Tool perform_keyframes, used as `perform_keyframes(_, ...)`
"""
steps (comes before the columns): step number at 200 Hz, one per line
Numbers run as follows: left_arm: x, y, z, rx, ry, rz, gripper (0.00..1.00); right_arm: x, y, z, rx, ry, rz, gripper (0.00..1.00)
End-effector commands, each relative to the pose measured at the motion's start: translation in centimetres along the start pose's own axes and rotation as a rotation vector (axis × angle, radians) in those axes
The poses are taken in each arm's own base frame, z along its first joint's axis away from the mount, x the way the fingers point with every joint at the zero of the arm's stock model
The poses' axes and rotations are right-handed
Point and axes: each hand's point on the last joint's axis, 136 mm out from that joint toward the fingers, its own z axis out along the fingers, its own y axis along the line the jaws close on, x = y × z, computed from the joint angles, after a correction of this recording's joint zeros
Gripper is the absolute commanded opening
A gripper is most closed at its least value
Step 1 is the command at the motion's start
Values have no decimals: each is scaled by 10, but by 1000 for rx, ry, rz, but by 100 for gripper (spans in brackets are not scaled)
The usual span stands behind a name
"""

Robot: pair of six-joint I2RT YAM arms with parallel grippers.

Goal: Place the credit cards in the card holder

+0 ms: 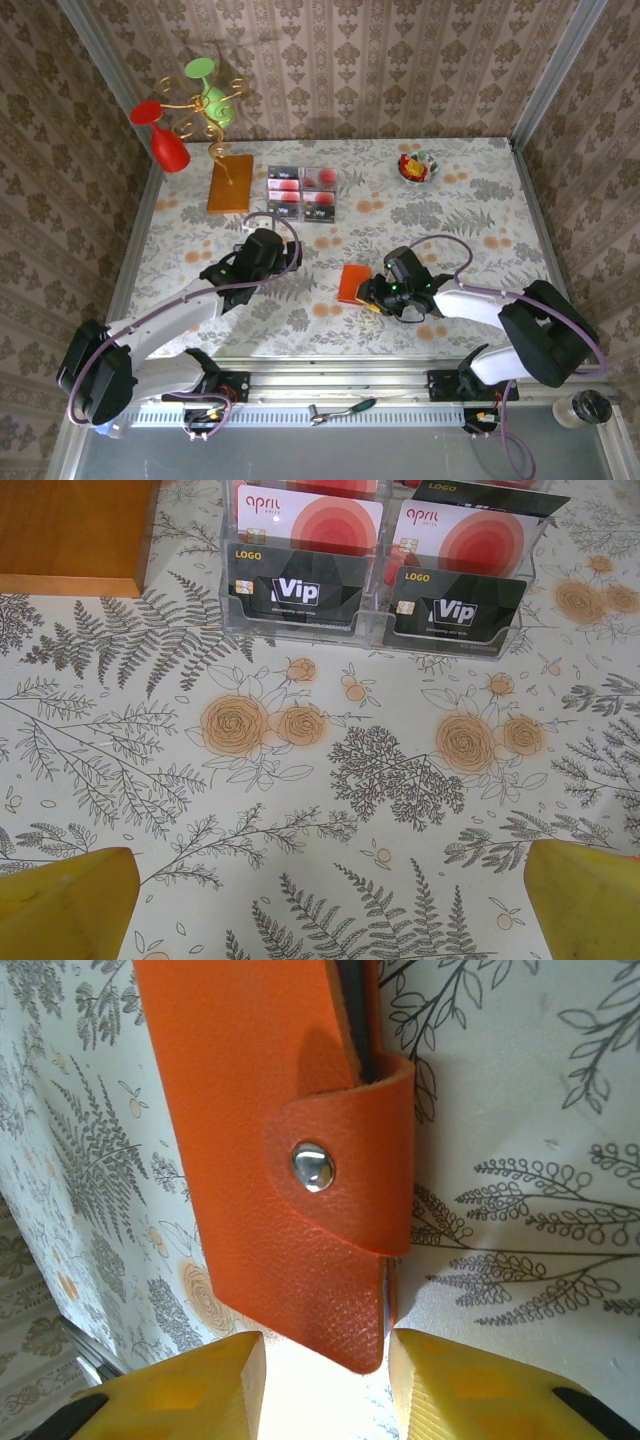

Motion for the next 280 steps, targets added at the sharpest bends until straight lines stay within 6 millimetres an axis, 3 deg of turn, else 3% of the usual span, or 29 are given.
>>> perform_keyframes(1,-8,-6,-2,4,-12,-13,100,-4,9,2,-22,6,-9,38)
perform_keyframes(67,-1,-6,0,9,10,-11,100,-10,11,7,-36,3,-4,24)
perform_keyframes(111,1,-6,0,12,15,-15,100,-13,14,5,-48,2,-10,0)
perform_keyframes(137,-1,-8,-1,23,11,-32,100,-14,20,3,-69,11,-24,0)
perform_keyframes(177,-14,-6,-4,83,8,-240,100,-14,67,-17,-195,40,-136,0)
perform_keyframes(231,-31,-33,-9,467,31,-495,100,-10,151,-65,-436,54,-250,0)
perform_keyframes(280,-58,-64,-15,641,18,-570,100,-2,194,-74,-549,73,-273,0)
